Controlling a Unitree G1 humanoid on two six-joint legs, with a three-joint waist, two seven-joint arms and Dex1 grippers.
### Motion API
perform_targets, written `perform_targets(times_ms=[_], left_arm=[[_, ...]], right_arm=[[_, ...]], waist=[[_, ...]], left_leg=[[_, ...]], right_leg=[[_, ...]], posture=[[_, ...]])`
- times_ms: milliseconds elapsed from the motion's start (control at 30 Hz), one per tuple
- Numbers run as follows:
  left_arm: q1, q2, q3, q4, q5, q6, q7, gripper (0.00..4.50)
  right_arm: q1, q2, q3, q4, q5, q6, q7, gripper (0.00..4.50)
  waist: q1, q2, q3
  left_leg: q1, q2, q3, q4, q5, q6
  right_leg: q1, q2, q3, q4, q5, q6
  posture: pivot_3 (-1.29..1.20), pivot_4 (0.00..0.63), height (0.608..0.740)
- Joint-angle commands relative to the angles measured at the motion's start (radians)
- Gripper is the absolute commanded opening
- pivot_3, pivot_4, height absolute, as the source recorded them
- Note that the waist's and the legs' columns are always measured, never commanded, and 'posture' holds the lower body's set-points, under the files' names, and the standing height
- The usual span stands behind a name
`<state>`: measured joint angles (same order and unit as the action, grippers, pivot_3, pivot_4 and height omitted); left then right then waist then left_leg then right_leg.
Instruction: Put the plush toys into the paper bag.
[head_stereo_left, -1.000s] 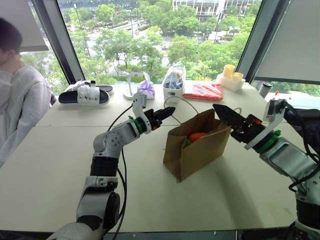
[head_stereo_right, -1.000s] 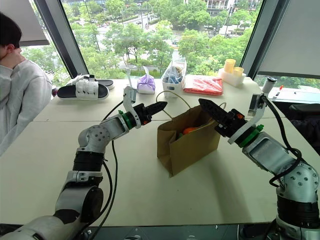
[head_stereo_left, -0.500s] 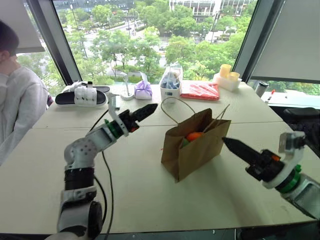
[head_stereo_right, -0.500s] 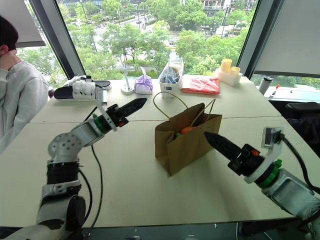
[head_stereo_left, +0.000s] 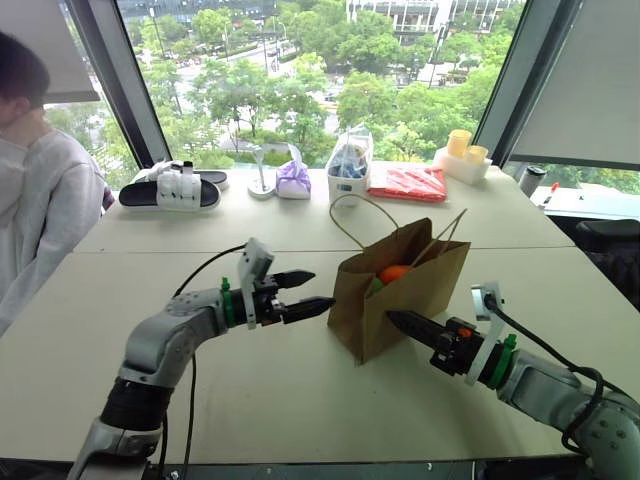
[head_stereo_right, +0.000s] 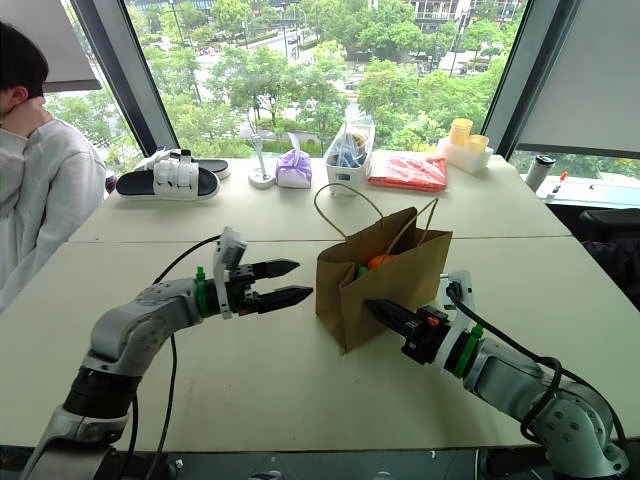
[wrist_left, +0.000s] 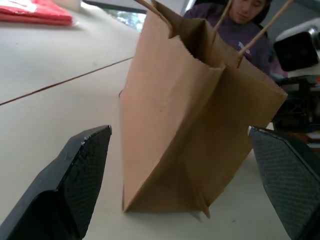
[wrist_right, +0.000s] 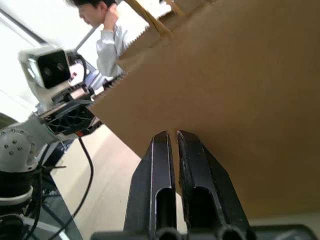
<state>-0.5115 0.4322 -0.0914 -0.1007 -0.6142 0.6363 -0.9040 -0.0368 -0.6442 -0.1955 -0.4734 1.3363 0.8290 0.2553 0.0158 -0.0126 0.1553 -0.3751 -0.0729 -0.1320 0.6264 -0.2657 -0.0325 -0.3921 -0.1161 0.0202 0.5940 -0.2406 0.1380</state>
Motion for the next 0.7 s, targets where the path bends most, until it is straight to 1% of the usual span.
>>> perform_targets(times_ms=[33,167,300,367,467,667,700], left_arm=[[-0.031,-0.029,-0.052,0.004,0.034,-0.056,-0.050,4.50],[-0.041,-0.064,-0.089,-0.003,0.038,-0.057,-0.073,4.50],[-0.045,-0.091,-0.130,0.018,0.079,-0.085,-0.083,4.50],[-0.055,-0.119,-0.156,0.056,0.133,-0.113,-0.047,4.50],[-0.071,-0.152,-0.164,0.100,0.195,-0.153,0.001,4.50],[-0.074,-0.195,-0.165,0.138,0.237,-0.189,0.023,4.50],[-0.074,-0.200,-0.164,0.145,0.241,-0.194,0.025,3.97]], right_arm=[[-0.029,0.019,0.001,0.001,-0.028,-0.009,0.003,0.12],[-0.052,0.045,0.007,0.022,-0.063,-0.007,-0.012,0.12],[-0.092,0.084,0.050,0.034,-0.110,-0.009,-0.016,0.12],[-0.106,0.112,0.055,0.031,-0.105,-0.008,-0.019,0.12],[-0.104,0.128,0.034,0.021,-0.082,-0.002,-0.020,0.12],[-0.105,0.125,0.002,0.021,-0.053,0.006,-0.010,0.12],[-0.105,0.127,-0.009,0.017,-0.034,0.006,-0.005,0.00]], waist=[[-0.003,0.000,0.000],[-0.005,0.000,0.000],[-0.005,0.000,0.000],[-0.003,0.000,0.000],[-0.001,0.000,0.000],[-0.004,0.000,0.000],[-0.004,0.000,0.000]], left_leg=[[0.000,0.000,0.000,0.000,0.000,0.000],[0.001,0.001,0.000,0.000,0.000,0.000],[0.001,0.001,0.000,0.000,0.000,0.000],[0.001,0.000,0.000,0.000,0.000,0.000],[0.001,0.000,-0.001,0.001,0.000,0.000],[0.001,0.000,-0.001,0.000,0.000,0.000],[0.001,0.000,-0.001,0.000,0.000,0.000]], right_leg=[[0.000,0.000,0.000,0.000,0.000,0.000],[-0.001,0.000,0.000,0.001,0.001,0.002],[-0.001,0.001,0.000,0.001,0.002,0.003],[-0.001,0.001,0.000,0.001,0.002,0.004],[0.000,0.001,-0.001,0.001,0.002,0.004],[0.000,0.001,-0.001,0.001,0.002,0.004],[0.000,0.001,-0.001,0.001,0.002,0.004]], posture=[[0.00,0.150,0.740],[0.00,0.150,0.740],[0.00,0.150,0.740],[0.00,0.150,0.740],[0.00,0.150,0.740],[0.00,0.150,0.740],[0.00,0.150,0.740]])
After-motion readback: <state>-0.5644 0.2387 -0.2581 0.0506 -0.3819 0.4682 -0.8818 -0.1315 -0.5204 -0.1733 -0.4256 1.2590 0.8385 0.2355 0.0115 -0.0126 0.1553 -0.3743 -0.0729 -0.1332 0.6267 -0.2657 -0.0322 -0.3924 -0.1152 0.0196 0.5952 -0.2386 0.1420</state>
